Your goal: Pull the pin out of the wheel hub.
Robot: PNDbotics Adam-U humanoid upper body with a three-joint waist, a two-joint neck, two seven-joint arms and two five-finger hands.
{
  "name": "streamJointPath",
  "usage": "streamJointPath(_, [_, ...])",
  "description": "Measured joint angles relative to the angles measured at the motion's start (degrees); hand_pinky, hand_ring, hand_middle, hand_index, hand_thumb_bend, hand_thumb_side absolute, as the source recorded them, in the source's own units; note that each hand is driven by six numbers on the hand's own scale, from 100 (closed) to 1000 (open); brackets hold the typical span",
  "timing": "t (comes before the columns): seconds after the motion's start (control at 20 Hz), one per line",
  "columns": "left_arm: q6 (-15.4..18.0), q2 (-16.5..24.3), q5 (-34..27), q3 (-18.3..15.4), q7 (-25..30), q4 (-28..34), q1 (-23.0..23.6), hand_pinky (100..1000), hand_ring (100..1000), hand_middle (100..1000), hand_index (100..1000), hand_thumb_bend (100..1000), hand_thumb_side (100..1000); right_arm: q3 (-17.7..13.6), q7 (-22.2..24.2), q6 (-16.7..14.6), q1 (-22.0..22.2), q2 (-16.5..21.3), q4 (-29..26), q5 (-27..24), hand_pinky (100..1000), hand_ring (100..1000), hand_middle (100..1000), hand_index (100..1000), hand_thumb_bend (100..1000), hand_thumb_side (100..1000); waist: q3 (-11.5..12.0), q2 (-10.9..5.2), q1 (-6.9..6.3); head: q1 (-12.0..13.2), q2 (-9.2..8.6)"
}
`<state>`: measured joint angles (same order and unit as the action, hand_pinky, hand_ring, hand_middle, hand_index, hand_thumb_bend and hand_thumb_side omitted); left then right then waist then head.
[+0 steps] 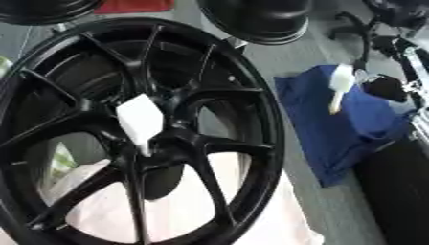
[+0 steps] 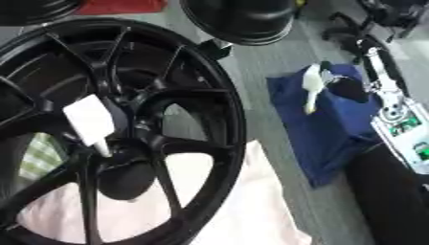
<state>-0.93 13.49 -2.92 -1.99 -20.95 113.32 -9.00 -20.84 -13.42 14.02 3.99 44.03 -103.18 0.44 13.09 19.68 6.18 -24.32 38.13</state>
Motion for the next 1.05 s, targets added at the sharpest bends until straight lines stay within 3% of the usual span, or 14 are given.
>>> streamJointPath(0.15, [-0.03, -0.01, -0.02, 0.0, 0.03, 0.0, 0.05, 887, 524, 568, 739, 434, 672, 0.0, -1.12, 0.5, -0.51, 0.0, -0.07, -0.56, 997, 892, 759, 840, 100, 100, 0.05, 0.0, 0.01, -0.23, 0.01])
streamJointPath(0.2, [-0.05, -0.01, -0.02, 0.0, 0.05, 0.0, 0.07, 887, 524, 568, 739, 434, 671, 0.02, -1.66, 0.28, -0.83, 0.0, -0.4, -1.34, 998, 877, 741, 835, 100, 137, 0.09, 0.0, 0.02, -0.34, 0.01])
streamJointPath(0.25, [-0.06, -0.02, -0.02, 0.0, 0.06, 0.0, 0.07, 887, 524, 568, 739, 433, 671, 0.05, -2.34, -0.22, -1.26, 0.01, -1.01, -2.53, 995, 858, 714, 819, 100, 292, 0.17, 0.0, 0.02, -0.48, 0.01])
streamJointPath(0.4, [-0.06, -0.02, -0.02, 0.0, 0.08, 0.0, 0.07, 887, 524, 568, 739, 433, 671, 0.67, -5.12, -2.39, -2.4, 0.06, -3.13, -6.88, 995, 858, 714, 819, 100, 292, 0.36, 0.0, 0.04, -0.6, 0.01])
streamJointPath(0.45, [-0.05, -0.02, -0.02, 0.01, 0.09, 0.0, 0.06, 887, 523, 568, 739, 432, 669, 0.98, -5.92, -3.14, -2.75, 0.1, -3.78, -8.11, 977, 789, 612, 754, 100, 608, 0.45, 0.0, 0.04, -0.75, 0.01])
streamJointPath(0.5, [-0.05, -0.04, -0.02, 0.03, 0.12, 0.0, 0.03, 887, 524, 568, 738, 432, 669, 1.62, -6.55, -4.18, -4.08, 0.24, -5.02, -9.48, 973, 774, 590, 736, 100, 658, 0.7, 0.0, -0.01, -0.97, 0.01])
streamJointPath(0.55, [-0.03, -0.06, -0.02, 0.03, 0.15, 0.0, 0.0, 886, 524, 568, 738, 431, 668, 2.56, -7.08, -5.48, -6.05, 0.68, -6.51, -11.25, 973, 764, 580, 727, 100, 669, 1.17, 0.0, -0.05, -1.14, 0.0])
streamJointPath(0.6, [-0.02, -0.19, -0.03, 0.03, 0.16, 0.0, -0.03, 887, 524, 568, 738, 431, 668, 3.59, -7.32, -6.86, -8.31, 1.11, -7.76, -12.94, 973, 758, 567, 720, 100, 506, 1.45, 0.0, -0.05, -1.31, -0.01])
streamJointPath(0.65, [0.0, -0.35, -0.04, 0.04, 0.18, 0.0, -0.07, 886, 523, 569, 739, 431, 666, 4.56, -7.29, -8.26, -10.3, 1.48, -8.73, -14.66, 974, 749, 561, 709, 100, 663, 1.51, 0.0, -0.05, -1.45, -0.02])
streamJointPath(0.85, [0.2, -0.5, -0.06, 0.41, 0.39, 0.0, -0.61, 885, 523, 570, 739, 429, 662, 8.14, -4.59, -11.84, -18.47, 1.15, -10.1, -19.31, 985, 743, 554, 704, 100, 656, 2.27, -0.03, -0.13, -2.14, -0.08])
streamJointPath(1.05, [0.47, -0.42, -0.05, 0.81, 0.68, 0.0, -1.26, 884, 524, 571, 739, 431, 659, 9.94, -2.01, -11.87, -23.8, -2.26, -10.24, -21.51, 989, 736, 547, 698, 100, 641, 2.55, -0.07, -0.2, -3.32, -0.95])
